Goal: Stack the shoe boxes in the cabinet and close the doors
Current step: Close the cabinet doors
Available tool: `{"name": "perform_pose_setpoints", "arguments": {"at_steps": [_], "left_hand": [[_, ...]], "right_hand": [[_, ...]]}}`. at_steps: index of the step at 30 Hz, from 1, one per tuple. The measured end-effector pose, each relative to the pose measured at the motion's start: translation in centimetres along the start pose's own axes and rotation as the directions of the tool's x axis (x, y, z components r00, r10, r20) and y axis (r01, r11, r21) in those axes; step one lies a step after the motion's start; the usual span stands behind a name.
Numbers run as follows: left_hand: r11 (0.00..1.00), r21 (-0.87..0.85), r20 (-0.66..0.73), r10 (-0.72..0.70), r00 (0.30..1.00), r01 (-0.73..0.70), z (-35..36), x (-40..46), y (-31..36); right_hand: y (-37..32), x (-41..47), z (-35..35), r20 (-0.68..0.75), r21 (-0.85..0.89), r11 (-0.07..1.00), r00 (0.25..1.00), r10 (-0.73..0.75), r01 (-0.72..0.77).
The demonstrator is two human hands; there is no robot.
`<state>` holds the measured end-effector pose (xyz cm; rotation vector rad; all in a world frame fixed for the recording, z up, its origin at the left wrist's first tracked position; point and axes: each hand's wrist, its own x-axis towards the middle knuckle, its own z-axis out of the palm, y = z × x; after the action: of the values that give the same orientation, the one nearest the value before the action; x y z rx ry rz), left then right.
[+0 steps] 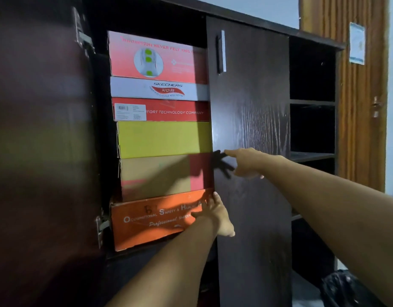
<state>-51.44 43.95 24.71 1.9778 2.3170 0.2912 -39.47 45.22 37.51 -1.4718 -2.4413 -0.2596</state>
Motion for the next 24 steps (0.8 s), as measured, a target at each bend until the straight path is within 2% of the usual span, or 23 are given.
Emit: {"name": "perform_pose_setpoints", "arguments": {"at_steps": [3, 9, 13, 17, 19, 21, 24], "left_hand": [[0.999, -0.043, 0.004, 0.008, 1.000, -0.008, 0.6, -0.1, -0.4], [0.998, -0.056, -0.087, -0.017, 0.996, 0.012, -0.4, -2.1, -1.2], [0.997, -0.064, -0.214, -0.048, 0.976, 0.035, -3.1, -7.2, -0.7], [0.994, -0.107, -0.361, -0.018, 0.932, -0.022, -5.8, -14.1, 0.0], [0.993, -0.101, -0.453, 0.014, 0.891, -0.067, -7.2, -17.7, 0.0], [0.988, -0.087, -0.567, 0.053, 0.822, -0.125, -8.7, -21.1, -0.4], [0.960, -0.043, -0.763, 0.147, 0.630, -0.276, -10.8, -25.9, -1.6]], "right_hand": [[0.0, 0.0, -0.2, -0.004, 0.033, 0.999, 1.000, -0.020, 0.020], [-0.4, -0.5, 0.2, -0.043, 0.111, 0.994, 0.999, -0.019, 0.023], [-0.5, -2.2, -0.9, -0.107, 0.172, 0.985, 0.994, 0.033, -0.014], [-2.1, -5.9, -4.1, -0.162, 0.201, 0.979, 0.987, 0.006, 0.027], [-3.3, -8.2, -6.2, -0.202, 0.277, 0.957, 0.979, -0.032, 0.088], [-4.6, -10.6, -8.2, -0.251, 0.367, 0.916, 0.965, -0.072, 0.164], [-7.3, -13.8, -11.1, -0.308, 0.427, 0.865, 0.942, -0.135, 0.264]]}}
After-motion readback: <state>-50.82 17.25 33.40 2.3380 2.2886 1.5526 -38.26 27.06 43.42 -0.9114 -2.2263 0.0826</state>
